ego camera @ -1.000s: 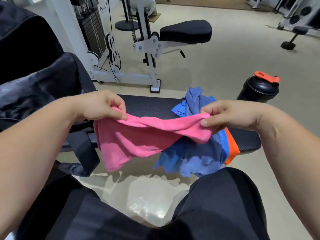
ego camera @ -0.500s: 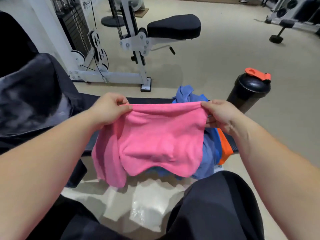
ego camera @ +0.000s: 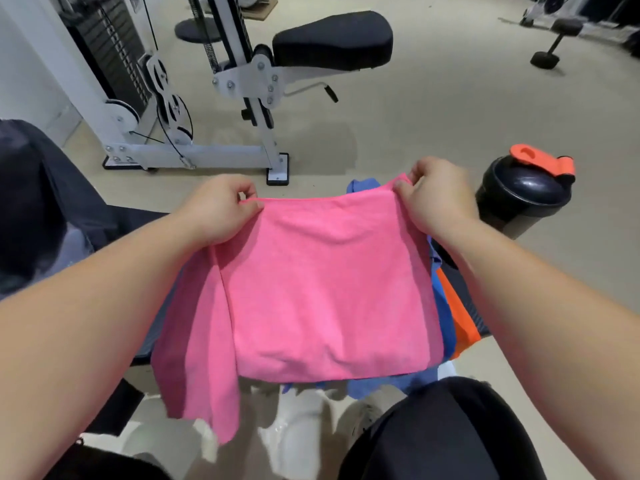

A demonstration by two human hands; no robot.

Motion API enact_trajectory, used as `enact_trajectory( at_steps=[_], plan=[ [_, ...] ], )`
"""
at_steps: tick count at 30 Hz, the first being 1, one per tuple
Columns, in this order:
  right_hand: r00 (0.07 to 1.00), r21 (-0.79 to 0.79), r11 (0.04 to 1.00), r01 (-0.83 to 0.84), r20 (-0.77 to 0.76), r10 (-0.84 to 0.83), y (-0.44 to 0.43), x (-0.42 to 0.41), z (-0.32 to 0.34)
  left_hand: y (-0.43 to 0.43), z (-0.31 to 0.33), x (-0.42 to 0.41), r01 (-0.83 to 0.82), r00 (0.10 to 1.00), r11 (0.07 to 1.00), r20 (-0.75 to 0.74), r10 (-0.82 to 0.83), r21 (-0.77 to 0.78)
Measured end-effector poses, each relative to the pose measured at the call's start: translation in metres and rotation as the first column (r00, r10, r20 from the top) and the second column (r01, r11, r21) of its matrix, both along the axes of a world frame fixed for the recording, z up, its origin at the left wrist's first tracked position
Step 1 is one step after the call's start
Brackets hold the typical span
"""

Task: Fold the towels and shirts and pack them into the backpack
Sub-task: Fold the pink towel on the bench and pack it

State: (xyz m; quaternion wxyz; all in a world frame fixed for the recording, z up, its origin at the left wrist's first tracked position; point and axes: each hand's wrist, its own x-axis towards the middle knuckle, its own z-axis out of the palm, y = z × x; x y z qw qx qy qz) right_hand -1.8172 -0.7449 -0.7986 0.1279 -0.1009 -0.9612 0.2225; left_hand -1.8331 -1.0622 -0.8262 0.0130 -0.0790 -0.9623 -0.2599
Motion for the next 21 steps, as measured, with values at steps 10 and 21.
enact_trajectory(
  at_steps=[10,21],
  plan=[
    [0.998,0.111,0.993,0.038,0.053,-0.044,0.005,-0.033,-0.061,0.011,-0.054,-0.056,0.049,0.995,0.949,0.095,-0.020,-0.311],
    [0.946,0.332,0.887,-0.322,0.072,0.317,-0.071,0.034,-0.072,0.038,-0.061,0.031,-0.012,0.992,0.963,-0.127,-0.023,-0.270]
  ],
)
